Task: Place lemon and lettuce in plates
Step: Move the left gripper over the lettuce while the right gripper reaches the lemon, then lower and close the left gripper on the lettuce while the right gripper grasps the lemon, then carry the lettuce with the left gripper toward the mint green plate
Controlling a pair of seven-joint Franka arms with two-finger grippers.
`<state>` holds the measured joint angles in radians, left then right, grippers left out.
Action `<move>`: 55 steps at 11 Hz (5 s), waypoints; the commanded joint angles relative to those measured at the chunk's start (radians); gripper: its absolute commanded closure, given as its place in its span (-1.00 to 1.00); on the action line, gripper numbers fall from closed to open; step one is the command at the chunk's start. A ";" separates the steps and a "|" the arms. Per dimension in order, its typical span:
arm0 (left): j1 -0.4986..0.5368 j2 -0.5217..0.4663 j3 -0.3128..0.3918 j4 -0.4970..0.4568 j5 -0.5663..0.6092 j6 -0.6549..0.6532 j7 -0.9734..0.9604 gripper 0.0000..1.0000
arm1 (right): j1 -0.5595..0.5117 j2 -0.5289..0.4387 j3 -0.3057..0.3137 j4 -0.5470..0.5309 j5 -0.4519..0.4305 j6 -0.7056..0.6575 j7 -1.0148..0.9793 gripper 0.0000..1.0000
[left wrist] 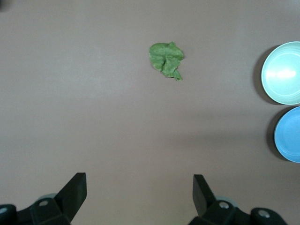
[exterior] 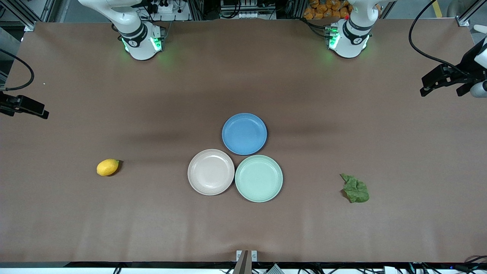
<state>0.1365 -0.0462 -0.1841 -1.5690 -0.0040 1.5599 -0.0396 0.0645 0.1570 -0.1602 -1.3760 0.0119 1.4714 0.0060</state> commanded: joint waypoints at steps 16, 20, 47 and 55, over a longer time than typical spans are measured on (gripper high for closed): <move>-0.018 0.349 -0.015 -0.007 0.036 0.319 0.021 -1.00 | -0.038 0.006 0.005 -0.005 0.008 0.033 -0.008 -1.00; -0.075 0.529 -0.015 0.019 0.140 0.521 -0.008 -1.00 | -0.040 0.032 0.005 -0.014 0.010 0.073 -0.007 -1.00; -0.087 0.910 -0.003 0.072 0.219 0.980 0.075 0.80 | -0.023 0.306 0.018 -0.498 0.089 0.966 -0.009 -1.00; -0.103 0.861 -0.047 0.078 0.211 0.954 0.104 1.00 | -0.038 0.369 0.027 -0.532 0.089 1.089 -0.024 -1.00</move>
<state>0.0442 0.8451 -0.2037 -1.4854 0.1942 2.5342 0.0627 0.0415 0.5176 -0.1455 -1.8907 0.0839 2.5229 0.0060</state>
